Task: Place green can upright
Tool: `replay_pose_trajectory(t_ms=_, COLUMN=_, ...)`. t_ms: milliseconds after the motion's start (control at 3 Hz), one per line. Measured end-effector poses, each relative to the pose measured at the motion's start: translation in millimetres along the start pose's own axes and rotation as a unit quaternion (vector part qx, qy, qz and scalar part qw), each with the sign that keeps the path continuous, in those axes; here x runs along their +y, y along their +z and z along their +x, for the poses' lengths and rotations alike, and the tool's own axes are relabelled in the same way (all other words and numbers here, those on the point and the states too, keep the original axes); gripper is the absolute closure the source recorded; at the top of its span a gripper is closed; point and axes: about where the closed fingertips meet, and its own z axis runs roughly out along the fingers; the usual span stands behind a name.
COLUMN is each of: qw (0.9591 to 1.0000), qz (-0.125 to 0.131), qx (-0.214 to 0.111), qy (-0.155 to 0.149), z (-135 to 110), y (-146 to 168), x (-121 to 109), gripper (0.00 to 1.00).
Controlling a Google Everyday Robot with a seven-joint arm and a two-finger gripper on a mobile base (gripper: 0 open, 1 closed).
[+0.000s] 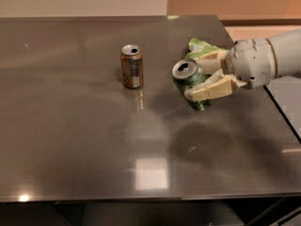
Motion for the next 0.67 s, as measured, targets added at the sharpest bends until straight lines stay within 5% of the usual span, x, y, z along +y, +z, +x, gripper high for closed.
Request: replay_pose_trajectory(t_ms=667, qw=0.9935, qz=0.035, qx=-0.104, qy=0.031, z=18.7, y=-10.6, x=8.0, gripper=1.0)
